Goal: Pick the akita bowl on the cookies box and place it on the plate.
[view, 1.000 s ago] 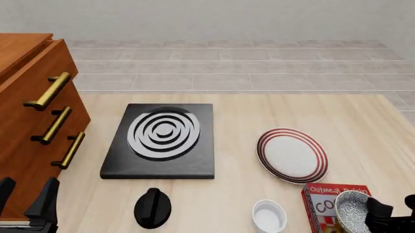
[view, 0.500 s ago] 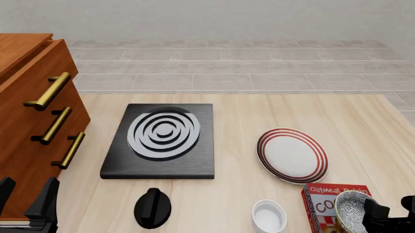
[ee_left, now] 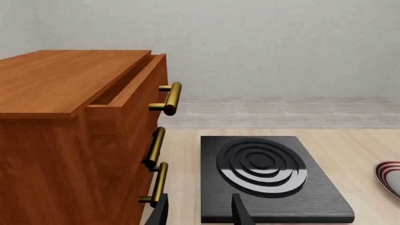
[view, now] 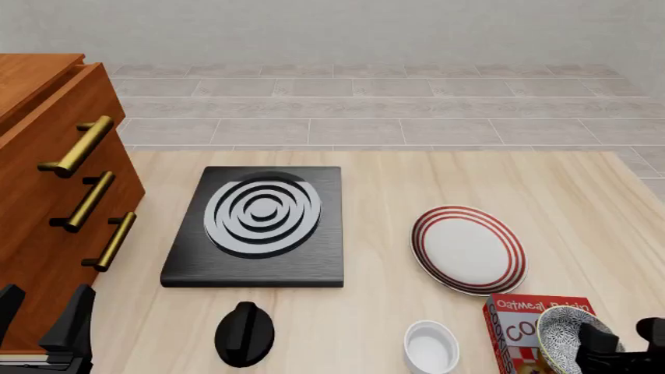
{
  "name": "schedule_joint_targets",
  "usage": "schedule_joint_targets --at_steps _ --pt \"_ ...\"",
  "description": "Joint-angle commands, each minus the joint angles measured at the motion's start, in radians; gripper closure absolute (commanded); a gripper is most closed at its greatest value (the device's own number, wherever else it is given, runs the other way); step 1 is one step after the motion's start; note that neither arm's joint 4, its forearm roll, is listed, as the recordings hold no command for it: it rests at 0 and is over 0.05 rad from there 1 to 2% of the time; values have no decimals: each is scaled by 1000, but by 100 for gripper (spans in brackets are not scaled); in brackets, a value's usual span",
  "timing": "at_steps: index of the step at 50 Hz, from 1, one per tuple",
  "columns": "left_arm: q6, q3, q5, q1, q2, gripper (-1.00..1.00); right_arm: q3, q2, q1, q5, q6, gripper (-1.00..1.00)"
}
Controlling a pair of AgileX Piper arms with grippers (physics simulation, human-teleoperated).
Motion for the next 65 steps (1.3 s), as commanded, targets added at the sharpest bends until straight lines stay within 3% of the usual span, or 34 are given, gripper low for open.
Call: schedule_joint_targets --at_steps 1,65 --pt "0 0 0 0 0 -100 18 28 0 -39 4 -100" --pt "0 0 0 0 0 -100 84 120 -12 -166 15 -100"
